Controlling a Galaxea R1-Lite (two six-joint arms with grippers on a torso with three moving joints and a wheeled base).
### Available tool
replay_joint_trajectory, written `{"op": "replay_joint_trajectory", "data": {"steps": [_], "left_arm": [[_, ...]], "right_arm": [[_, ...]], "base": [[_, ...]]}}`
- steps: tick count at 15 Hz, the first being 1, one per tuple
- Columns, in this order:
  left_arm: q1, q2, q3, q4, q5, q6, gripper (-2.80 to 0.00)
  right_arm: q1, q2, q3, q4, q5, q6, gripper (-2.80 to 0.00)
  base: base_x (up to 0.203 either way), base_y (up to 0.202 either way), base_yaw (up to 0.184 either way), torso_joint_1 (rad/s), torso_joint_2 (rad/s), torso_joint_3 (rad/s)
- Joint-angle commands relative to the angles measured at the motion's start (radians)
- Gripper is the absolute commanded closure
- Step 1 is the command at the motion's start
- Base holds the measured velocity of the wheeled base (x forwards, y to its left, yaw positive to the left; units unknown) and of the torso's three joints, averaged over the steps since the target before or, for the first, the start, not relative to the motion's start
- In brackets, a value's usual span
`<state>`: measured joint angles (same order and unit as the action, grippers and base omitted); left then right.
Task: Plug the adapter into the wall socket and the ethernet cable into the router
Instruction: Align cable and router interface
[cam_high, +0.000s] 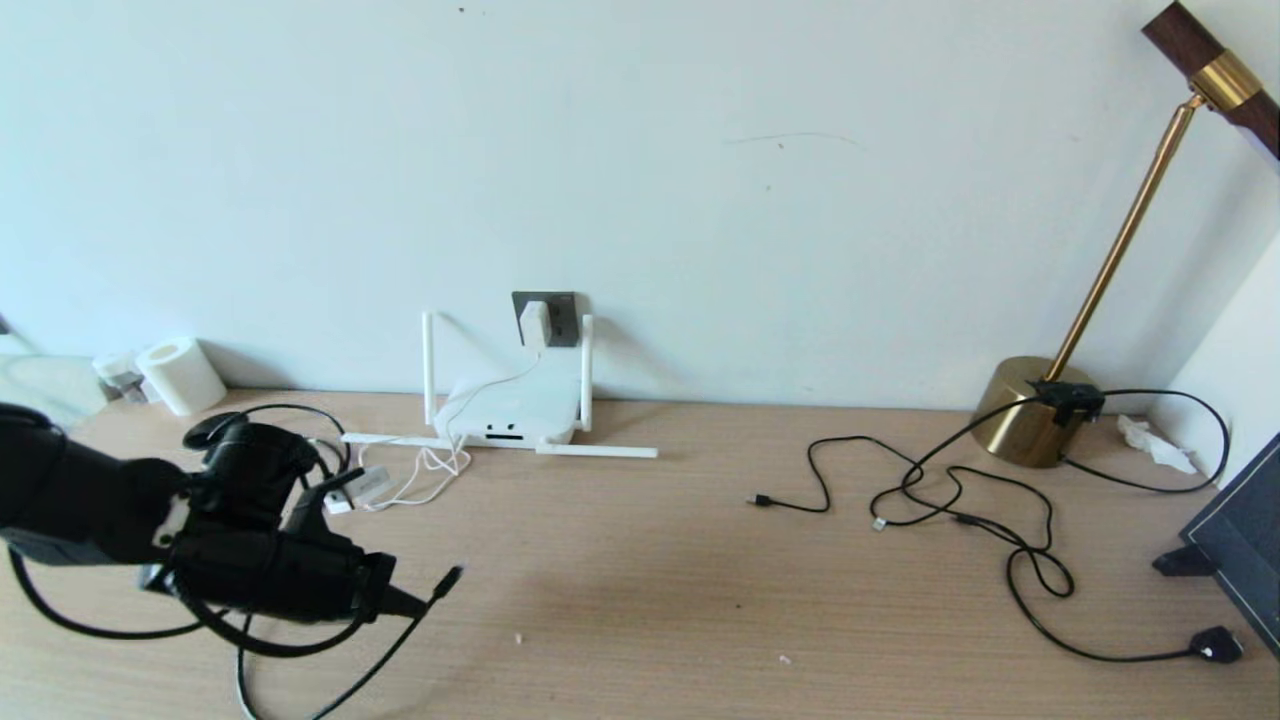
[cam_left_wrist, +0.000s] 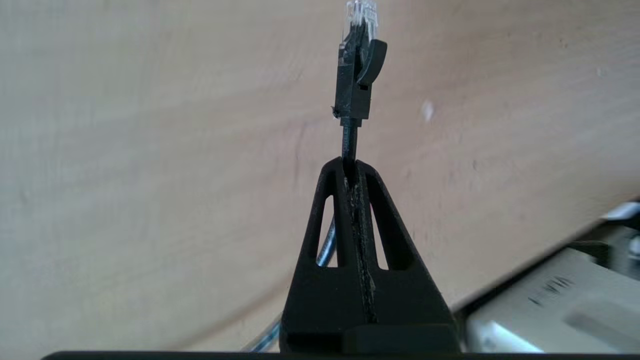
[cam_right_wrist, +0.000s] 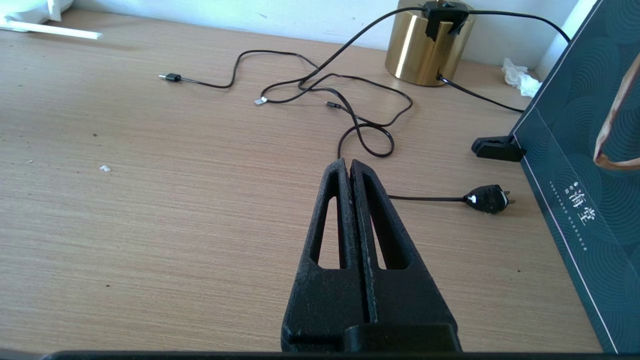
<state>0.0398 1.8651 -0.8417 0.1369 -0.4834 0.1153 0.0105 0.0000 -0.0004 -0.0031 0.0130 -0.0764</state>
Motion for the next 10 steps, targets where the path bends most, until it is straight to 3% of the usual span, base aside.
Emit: {"op": "replay_joint_trajectory", "data": {"steps": [1, 10], "left_arm": [[0.014, 0.028, -0.009, 0.003, -0.007, -0.001, 0.0], [0.006, 0.156, -0.007, -0.122, -0.007, -0.003, 0.0]], "right_arm": [[0.0, 0.0, 0.0, 0.0, 0.001, 0.0, 0.0], [0.0, 0.0, 0.0, 0.0, 0.001, 0.0, 0.0]], "base": [[0.0, 0.0, 0.0, 0.0, 0.0, 0.0], [0.0, 0.0, 0.0, 0.0, 0.0, 0.0]]}}
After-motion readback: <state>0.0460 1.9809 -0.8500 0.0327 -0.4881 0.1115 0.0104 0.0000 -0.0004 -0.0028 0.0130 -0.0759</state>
